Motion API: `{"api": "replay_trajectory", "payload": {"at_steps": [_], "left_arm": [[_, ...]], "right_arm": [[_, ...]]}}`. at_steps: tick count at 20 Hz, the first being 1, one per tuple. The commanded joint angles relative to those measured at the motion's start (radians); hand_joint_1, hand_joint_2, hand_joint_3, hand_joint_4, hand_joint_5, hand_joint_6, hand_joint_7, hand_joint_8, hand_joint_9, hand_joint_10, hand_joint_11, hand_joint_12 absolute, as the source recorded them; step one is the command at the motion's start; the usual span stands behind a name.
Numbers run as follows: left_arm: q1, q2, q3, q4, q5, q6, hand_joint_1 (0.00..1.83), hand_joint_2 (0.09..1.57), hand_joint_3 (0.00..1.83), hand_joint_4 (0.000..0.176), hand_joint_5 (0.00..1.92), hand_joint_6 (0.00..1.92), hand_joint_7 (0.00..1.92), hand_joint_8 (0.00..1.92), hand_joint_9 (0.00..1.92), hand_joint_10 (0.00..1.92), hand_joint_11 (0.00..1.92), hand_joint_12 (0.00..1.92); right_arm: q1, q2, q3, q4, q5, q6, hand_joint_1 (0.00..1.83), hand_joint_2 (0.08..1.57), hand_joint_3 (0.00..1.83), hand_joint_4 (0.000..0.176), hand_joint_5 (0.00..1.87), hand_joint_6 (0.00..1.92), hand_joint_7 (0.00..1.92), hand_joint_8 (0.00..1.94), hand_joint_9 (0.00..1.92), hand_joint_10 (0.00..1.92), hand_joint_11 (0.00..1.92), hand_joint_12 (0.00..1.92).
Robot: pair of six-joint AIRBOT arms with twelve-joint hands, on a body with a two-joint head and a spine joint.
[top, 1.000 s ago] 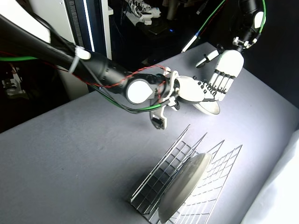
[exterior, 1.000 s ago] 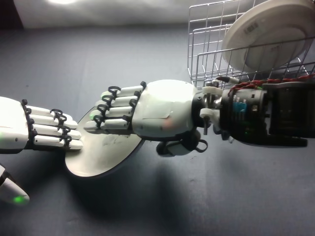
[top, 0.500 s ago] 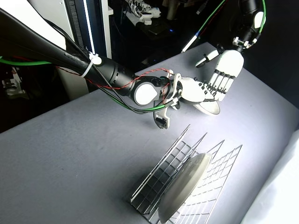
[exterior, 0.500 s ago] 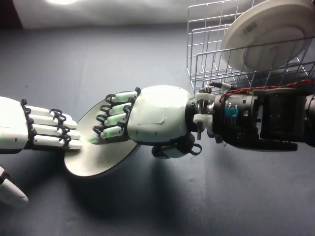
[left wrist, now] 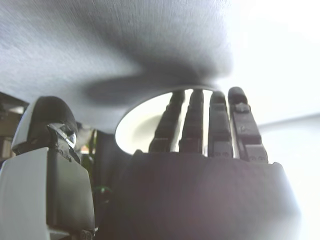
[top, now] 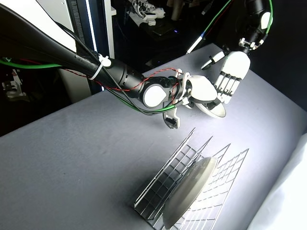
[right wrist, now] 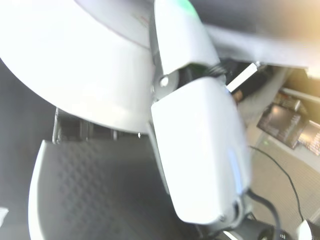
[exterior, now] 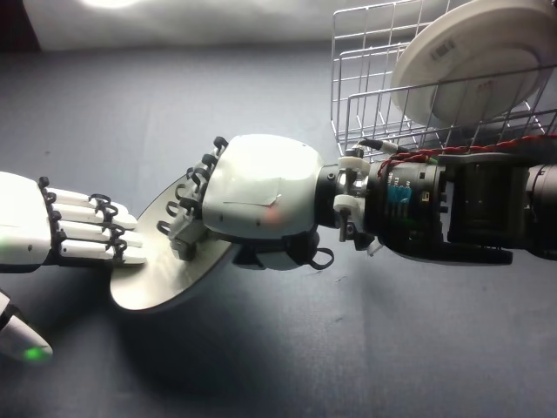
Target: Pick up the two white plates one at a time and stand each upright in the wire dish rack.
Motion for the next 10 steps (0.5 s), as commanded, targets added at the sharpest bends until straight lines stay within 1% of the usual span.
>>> {"api": "replay_trajectory", "payload": {"at_steps": [1, 3, 6, 8, 10], "left_arm": [[0.009, -0.009, -0.005, 0.011, -0.054, -0.005, 0.0, 1.09, 0.01, 0.0, 0.0, 0.0, 0.01, 0.0, 0.0, 0.0, 0.02, 0.01], [0.011, -0.007, -0.008, 0.011, -0.054, -0.004, 0.0, 1.08, 0.01, 0.0, 0.0, 0.0, 0.0, 0.0, 0.0, 0.0, 0.02, 0.01], [0.002, 0.003, -0.013, 0.0, -0.059, -0.005, 0.0, 1.09, 0.01, 0.0, 0.01, 0.0, 0.02, 0.01, 0.02, 0.01, 0.04, 0.02], [-0.034, 0.015, -0.02, -0.002, -0.065, -0.008, 0.0, 1.09, 0.01, 0.0, 0.01, 0.0, 0.01, 0.0, 0.0, 0.0, 0.03, 0.02], [-0.079, 0.03, -0.027, -0.003, -0.071, -0.016, 0.0, 1.09, 0.0, 0.0, 0.01, 0.0, 0.01, 0.0, 0.0, 0.0, 0.02, 0.01]], "right_arm": [[-0.006, 0.004, -0.001, 0.009, 0.039, -0.004, 1.39, 1.1, 0.0, 0.0, 0.92, 0.96, 1.03, 0.9, 0.97, 1.16, 0.87, 1.35], [-0.007, 0.004, -0.001, 0.009, 0.048, -0.004, 1.38, 1.1, 0.0, 0.0, 0.97, 0.97, 1.0, 0.91, 0.95, 1.16, 0.85, 1.3], [-0.007, 0.011, -0.001, 0.009, 0.076, -0.004, 1.38, 1.1, 0.0, 0.0, 0.93, 1.0, 0.99, 0.95, 0.95, 1.16, 0.87, 1.3], [-0.005, 0.022, -0.003, 0.009, 0.113, -0.004, 1.38, 1.11, 0.0, 0.0, 0.92, 1.03, 1.0, 0.94, 0.91, 1.2, 0.85, 1.31], [-0.003, 0.035, -0.009, 0.009, 0.124, -0.003, 1.38, 1.11, 0.0, 0.0, 0.94, 1.02, 1.01, 0.92, 0.91, 1.2, 0.84, 1.32]]}}
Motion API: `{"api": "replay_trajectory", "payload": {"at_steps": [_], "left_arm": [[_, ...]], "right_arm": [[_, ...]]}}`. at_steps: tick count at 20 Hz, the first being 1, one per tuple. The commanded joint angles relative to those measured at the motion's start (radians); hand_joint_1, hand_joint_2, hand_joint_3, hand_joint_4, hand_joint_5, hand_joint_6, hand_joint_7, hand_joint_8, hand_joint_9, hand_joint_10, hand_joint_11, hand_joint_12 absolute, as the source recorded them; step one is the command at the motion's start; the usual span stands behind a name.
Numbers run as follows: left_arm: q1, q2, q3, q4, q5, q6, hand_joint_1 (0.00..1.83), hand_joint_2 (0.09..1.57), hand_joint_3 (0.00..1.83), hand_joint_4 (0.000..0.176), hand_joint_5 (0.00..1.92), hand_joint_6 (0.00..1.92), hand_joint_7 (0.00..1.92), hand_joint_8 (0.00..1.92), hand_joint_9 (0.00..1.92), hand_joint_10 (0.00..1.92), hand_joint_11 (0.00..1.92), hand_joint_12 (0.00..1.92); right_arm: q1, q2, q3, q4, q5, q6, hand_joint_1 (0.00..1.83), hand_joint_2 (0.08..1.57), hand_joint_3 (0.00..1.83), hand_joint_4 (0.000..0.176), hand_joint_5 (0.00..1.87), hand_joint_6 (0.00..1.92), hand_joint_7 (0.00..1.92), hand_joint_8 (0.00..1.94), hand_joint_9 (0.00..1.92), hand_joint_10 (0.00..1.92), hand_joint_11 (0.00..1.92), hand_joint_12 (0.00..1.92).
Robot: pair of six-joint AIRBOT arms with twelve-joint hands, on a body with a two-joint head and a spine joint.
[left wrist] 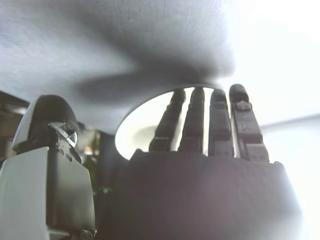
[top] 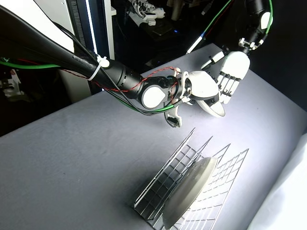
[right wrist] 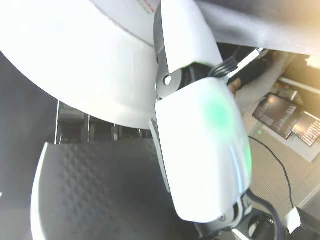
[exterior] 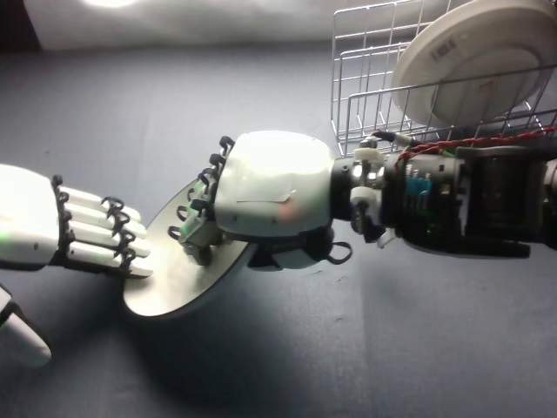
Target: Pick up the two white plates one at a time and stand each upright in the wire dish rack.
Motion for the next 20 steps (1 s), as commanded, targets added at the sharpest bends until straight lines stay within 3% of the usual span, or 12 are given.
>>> {"api": "replay_trajectory", "payload": {"at_steps": [1, 7, 20], "left_arm": [[-0.026, 0.02, 0.003, -0.067, -0.048, -0.009, 0.0, 1.08, 0.0, 0.0, 0.01, 0.0, 0.01, 0.0, 0.0, 0.0, 0.03, 0.02], [-0.13, 0.038, 0.015, -0.066, -0.065, -0.067, 0.0, 1.08, 0.0, 0.0, 0.0, 0.0, 0.0, 0.0, 0.0, 0.0, 0.0, 0.0], [-0.27, 0.041, 0.064, 0.019, -0.084, -0.147, 0.0, 1.1, 0.01, 0.0, 0.0, 0.0, 0.0, 0.0, 0.0, 0.0, 0.0, 0.0]], "right_arm": [[0.001, 0.012, -0.006, 0.014, 0.065, 0.0, 1.38, 1.11, 0.0, 0.0, 0.94, 1.02, 1.02, 0.9, 0.92, 1.18, 0.84, 1.31], [0.042, 0.065, -0.06, 0.03, 0.088, 0.002, 1.38, 1.11, 0.0, 0.0, 0.93, 1.02, 1.01, 0.93, 0.91, 1.19, 0.82, 1.27], [0.154, 0.291, -0.332, 0.259, 0.086, 0.025, 1.38, 1.1, 0.0, 0.0, 0.95, 0.98, 1.02, 0.9, 0.96, 1.14, 0.84, 1.23]]}}
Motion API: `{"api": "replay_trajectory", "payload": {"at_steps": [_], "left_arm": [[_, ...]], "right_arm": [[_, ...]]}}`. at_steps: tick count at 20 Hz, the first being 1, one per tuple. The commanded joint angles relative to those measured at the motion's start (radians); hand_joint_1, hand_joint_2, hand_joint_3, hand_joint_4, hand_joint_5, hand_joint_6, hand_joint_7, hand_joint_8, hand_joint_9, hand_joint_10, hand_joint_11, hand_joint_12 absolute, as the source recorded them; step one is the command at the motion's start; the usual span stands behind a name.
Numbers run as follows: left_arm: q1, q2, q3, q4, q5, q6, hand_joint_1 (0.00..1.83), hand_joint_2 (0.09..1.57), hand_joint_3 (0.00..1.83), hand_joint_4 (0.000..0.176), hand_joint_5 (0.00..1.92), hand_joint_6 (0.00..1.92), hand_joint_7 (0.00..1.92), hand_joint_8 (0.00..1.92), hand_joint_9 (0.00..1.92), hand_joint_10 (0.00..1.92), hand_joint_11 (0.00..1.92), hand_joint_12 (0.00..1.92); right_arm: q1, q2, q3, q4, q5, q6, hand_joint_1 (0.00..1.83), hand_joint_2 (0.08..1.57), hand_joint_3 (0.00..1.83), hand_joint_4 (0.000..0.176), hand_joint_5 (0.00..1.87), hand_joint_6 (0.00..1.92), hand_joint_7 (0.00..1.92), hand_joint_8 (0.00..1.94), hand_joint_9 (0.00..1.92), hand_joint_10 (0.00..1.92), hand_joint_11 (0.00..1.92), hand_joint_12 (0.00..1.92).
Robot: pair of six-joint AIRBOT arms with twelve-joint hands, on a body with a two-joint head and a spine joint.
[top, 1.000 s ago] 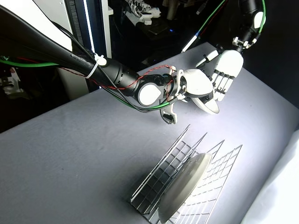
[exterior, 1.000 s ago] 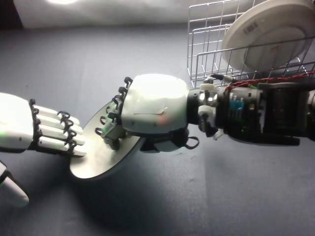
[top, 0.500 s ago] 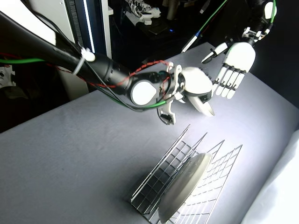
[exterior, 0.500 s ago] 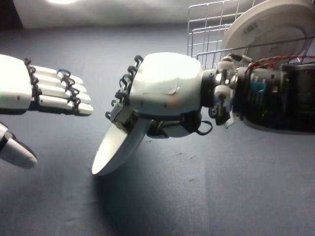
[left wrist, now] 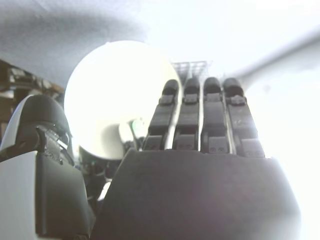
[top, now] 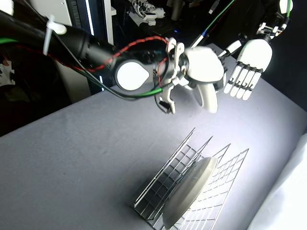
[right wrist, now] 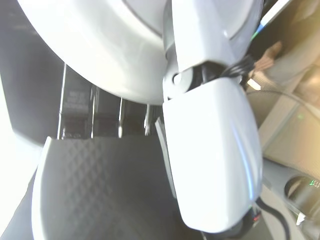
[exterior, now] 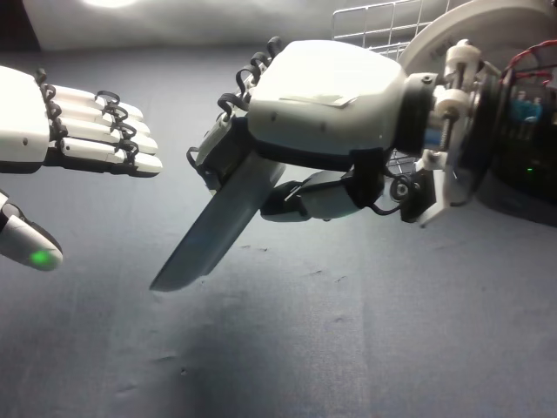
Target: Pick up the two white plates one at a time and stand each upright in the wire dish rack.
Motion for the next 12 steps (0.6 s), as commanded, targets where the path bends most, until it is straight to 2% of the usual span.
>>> {"api": "replay_trajectory", "payload": {"at_steps": [1, 4, 9, 12], "left_arm": [[-0.017, 0.009, 0.011, -0.056, -0.031, -0.018, 0.0, 1.09, 0.0, 0.0, 0.0, 0.0, 0.0, 0.0, 0.0, 0.0, 0.0, 0.0], [-0.02, 0.008, 0.01, -0.045, -0.031, -0.028, 0.0, 1.09, 0.0, 0.0, 0.0, 0.0, 0.0, 0.0, 0.0, 0.0, 0.0, 0.0], [-0.023, 0.008, 0.009, -0.045, -0.031, -0.028, 0.0, 1.1, 0.01, 0.0, 0.0, 0.0, 0.0, 0.0, 0.0, 0.0, 0.0, 0.0], [-0.023, 0.008, 0.009, -0.045, -0.031, -0.028, 0.0, 1.09, 0.0, 0.0, 0.0, 0.0, 0.0, 0.0, 0.0, 0.0, 0.0, 0.0]], "right_arm": [[0.022, 0.018, -0.018, 0.054, 0.136, 0.004, 1.38, 1.1, 0.0, 0.0, 0.93, 1.0, 1.0, 0.91, 0.99, 1.11, 0.85, 1.2], [0.033, 0.055, -0.055, 0.139, 0.136, 0.007, 1.38, 1.11, 0.0, 0.0, 0.9, 1.05, 0.99, 0.95, 0.97, 1.14, 0.83, 1.2], [0.071, 0.123, -0.098, 0.395, 0.122, 0.015, 1.38, 1.11, 0.0, 0.0, 0.92, 1.03, 0.99, 0.96, 0.95, 1.14, 0.83, 1.24], [0.089, 0.149, -0.103, 0.5, 0.098, 0.017, 1.38, 1.11, 0.0, 0.0, 0.91, 1.04, 0.98, 0.97, 0.97, 1.13, 0.85, 1.23]]}}
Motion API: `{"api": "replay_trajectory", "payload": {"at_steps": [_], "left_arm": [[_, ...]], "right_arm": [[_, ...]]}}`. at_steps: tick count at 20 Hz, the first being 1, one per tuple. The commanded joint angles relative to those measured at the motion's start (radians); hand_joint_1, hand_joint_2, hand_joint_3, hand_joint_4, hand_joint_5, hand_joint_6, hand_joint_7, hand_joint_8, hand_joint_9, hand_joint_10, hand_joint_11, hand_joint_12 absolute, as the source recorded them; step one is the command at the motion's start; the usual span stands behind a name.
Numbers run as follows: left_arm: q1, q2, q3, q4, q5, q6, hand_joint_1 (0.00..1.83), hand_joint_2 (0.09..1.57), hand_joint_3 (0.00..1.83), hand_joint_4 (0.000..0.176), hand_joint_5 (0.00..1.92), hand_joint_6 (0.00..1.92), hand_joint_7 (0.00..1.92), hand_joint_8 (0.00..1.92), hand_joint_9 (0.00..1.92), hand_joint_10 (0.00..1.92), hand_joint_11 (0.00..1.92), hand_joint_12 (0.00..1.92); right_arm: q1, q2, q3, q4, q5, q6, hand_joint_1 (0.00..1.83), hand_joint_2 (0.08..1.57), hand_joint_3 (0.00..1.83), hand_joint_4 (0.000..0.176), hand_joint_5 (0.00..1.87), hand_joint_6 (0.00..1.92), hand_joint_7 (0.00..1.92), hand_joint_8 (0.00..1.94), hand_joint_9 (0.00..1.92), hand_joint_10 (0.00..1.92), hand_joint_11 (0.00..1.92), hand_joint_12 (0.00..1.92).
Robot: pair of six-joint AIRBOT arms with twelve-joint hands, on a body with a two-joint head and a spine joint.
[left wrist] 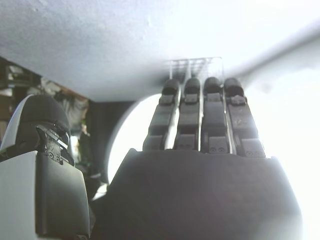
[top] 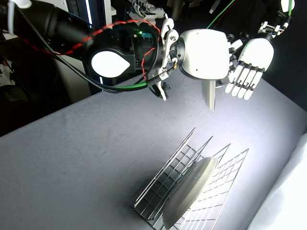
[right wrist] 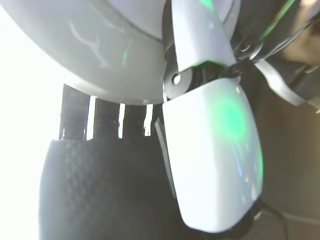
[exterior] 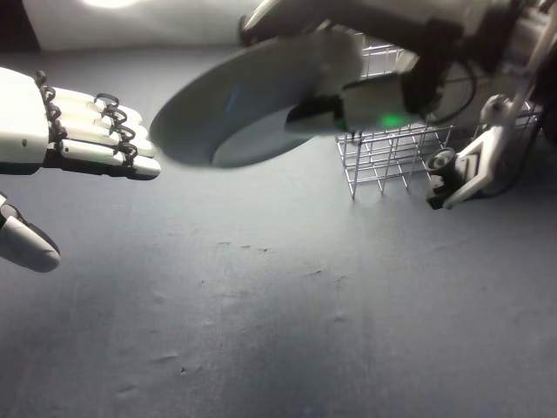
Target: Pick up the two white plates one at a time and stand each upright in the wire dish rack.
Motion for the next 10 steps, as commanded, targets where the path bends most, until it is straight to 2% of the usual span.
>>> {"api": "replay_trajectory", "payload": {"at_steps": [1, 4, 6, 10], "left_arm": [[-0.011, 0.009, 0.005, -0.072, -0.028, -0.006, 0.0, 1.09, 0.0, 0.0, 0.0, 0.0, 0.0, 0.0, 0.0, 0.0, 0.0, 0.0], [-0.011, 0.009, -0.001, -0.064, -0.03, -0.006, 0.0, 1.08, 0.0, 0.0, 0.0, 0.0, 0.0, 0.0, 0.0, 0.0, 0.0, 0.0], [-0.013, 0.008, -0.002, -0.064, -0.03, -0.006, 0.0, 1.07, 0.0, 0.0, 0.0, 0.0, 0.0, 0.0, 0.0, 0.0, 0.0, 0.0], [-0.016, 0.008, -0.004, -0.064, -0.035, -0.006, 0.0, 1.07, 0.0, 0.0, 0.0, 0.0, 0.0, 0.0, 0.0, 0.0, 0.0, 0.0]], "right_arm": [[0.026, 0.009, -0.01, 0.033, 0.124, 0.015, 1.38, 1.11, 0.0, 0.0, 0.9, 1.07, 0.96, 1.0, 0.95, 1.14, 0.84, 1.22], [0.051, 0.037, -0.01, 0.157, 0.065, 0.016, 1.38, 1.11, 0.0, 0.0, 0.92, 1.04, 0.95, 1.0, 0.95, 1.16, 0.83, 1.22], [0.052, 0.042, -0.001, 0.166, 0.058, 0.015, 1.38, 1.1, 0.0, 0.0, 0.94, 1.01, 0.98, 0.95, 0.97, 1.12, 0.84, 1.21], [0.049, 0.058, 0.023, 0.182, 0.036, 0.015, 1.38, 1.12, 0.0, 0.0, 0.91, 1.05, 0.97, 1.0, 0.91, 1.19, 0.78, 1.25]]}}
